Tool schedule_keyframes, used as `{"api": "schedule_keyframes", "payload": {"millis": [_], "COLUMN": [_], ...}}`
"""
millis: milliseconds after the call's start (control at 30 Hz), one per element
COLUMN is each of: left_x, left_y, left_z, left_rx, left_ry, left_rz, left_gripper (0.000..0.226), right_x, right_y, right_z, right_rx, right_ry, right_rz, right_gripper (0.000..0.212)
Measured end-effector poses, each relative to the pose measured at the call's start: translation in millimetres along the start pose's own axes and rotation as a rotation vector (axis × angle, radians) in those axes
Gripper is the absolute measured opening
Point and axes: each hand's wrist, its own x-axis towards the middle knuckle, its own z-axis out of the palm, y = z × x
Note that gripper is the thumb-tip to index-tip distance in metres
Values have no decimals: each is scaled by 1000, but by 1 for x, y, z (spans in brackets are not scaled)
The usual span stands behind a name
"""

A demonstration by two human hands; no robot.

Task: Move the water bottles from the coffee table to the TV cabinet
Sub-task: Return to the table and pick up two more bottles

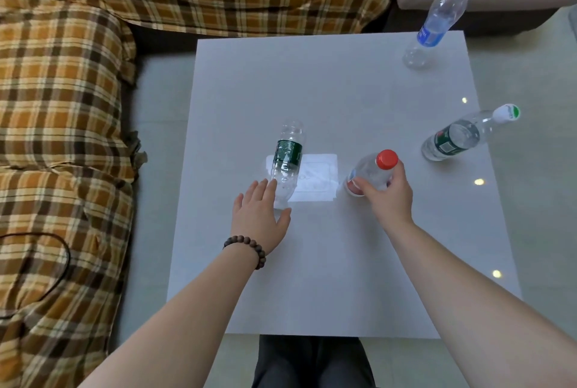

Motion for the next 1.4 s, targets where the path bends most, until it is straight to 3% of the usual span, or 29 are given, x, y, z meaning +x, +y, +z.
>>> {"api": "schedule_keyframes", "payload": {"millis": [200, 433, 600, 733, 800, 867, 1000, 1133, 1267, 1400], "left_x": [32, 117, 142, 140, 134, 126, 101, 78, 64, 61], "left_y": [-16, -26, -27, -26, -30, -32, -30, -30, -26, -19], "left_z": [-8, -7, 6, 10, 15, 22, 33, 43, 56, 65], "left_rx": [64, 564, 713, 667, 621, 576, 452, 307, 136, -9], "left_ry": [-17, -141, -204, -176, -145, -155, -145, -119, -189, -223], "left_rz": [113, 489, 615, 558, 489, 397, 171, 26, 40, -65], "left_gripper": [64, 87, 94, 79, 87, 94, 86, 106, 115, 97], "right_x": [-13, -20, -13, -10, -10, -11, -15, -17, -19, -23], "right_y": [-7, -4, -5, -9, -10, -12, -14, -11, -7, -1], "right_z": [-6, -12, -8, -8, -8, -8, -8, -7, -5, -4], "right_rx": [11, 20, 41, 31, 30, 21, 4, -6, -4, -3], "right_ry": [28, 60, 48, 49, 49, 47, 47, 47, 46, 39], "right_rz": [-26, -84, -123, -143, -143, -145, -137, -125, -108, -88], "right_gripper": [56, 60, 64, 63, 63, 62, 61, 61, 60, 58]}}
